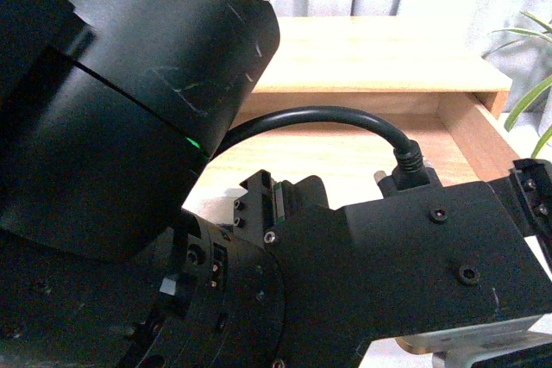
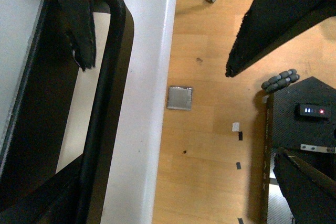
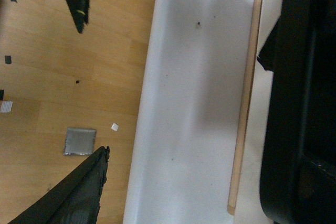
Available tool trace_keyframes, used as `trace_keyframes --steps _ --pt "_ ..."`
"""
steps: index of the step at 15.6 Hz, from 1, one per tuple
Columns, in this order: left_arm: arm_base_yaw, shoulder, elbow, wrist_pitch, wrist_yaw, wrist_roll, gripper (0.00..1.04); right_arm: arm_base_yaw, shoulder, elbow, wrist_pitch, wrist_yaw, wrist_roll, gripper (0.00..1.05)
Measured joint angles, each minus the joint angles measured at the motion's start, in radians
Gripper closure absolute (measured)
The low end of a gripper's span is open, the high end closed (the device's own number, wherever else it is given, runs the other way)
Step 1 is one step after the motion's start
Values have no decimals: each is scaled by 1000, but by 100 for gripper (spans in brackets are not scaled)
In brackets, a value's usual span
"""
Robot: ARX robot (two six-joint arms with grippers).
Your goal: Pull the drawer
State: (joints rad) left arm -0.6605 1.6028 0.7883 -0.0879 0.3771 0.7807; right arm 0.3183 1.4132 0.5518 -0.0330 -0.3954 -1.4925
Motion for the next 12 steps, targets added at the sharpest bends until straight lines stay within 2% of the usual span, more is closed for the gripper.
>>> trace_keyframes --steps 2,6,12 --pt "10 -38 0 -1 58 -56 7 -17 -37 21 -43 2 -21 6" --pt "14 -100 0 2 109 -125 7 -38 -65 50 -111 10 -27 6" --pt "7 -115 -13 13 127 -148 7 -45 -68 53 -75 14 -32 6"
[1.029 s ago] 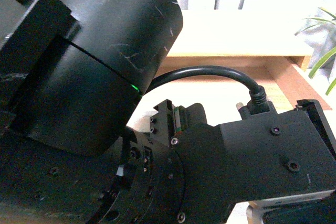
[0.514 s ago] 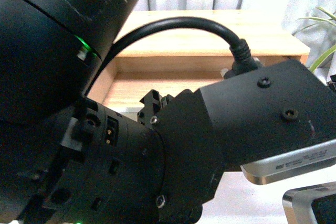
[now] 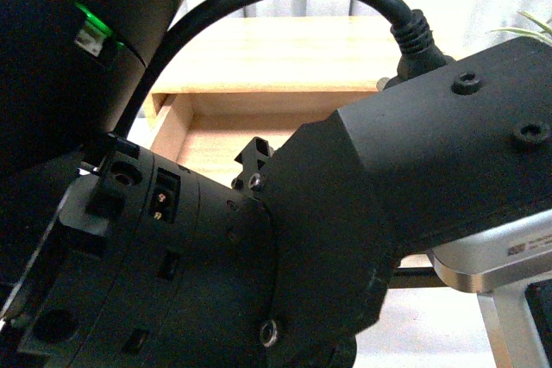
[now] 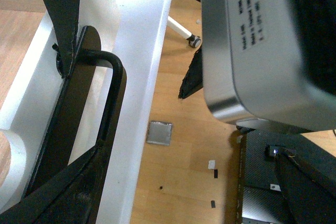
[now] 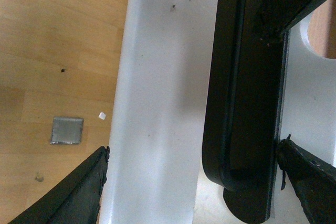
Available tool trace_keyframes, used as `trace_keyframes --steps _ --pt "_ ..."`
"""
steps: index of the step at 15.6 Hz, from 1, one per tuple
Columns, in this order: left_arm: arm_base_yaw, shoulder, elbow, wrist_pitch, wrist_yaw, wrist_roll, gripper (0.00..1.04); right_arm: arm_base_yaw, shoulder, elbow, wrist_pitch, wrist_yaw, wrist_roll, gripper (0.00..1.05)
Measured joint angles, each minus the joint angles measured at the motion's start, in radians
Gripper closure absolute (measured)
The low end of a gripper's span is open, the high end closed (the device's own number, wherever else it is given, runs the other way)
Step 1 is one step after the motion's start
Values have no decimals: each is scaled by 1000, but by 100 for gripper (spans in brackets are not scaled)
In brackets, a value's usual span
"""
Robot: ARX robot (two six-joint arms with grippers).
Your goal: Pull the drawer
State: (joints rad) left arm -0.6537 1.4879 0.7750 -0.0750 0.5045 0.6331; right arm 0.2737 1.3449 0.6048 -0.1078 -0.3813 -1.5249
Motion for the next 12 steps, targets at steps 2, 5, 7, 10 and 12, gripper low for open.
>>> trace_keyframes --steps 2,5,7,10,12 --pt "15 -36 -2 22 31 -26 7 0 -13 8 -18 -3 14 6" --pt "57 -122 -17 108 102 -118 7 -24 -71 61 -87 -74 77 6" --pt "107 -156 -49 204 131 -217 7 -56 -93 79 -95 -143 158 6" --pt "228 -165 -68 393 -4 -400 7 -140 -127 76 42 -232 320 6" --pt "389 -257 -144 513 -118 -630 7 -224 -168 40 237 -247 562 6"
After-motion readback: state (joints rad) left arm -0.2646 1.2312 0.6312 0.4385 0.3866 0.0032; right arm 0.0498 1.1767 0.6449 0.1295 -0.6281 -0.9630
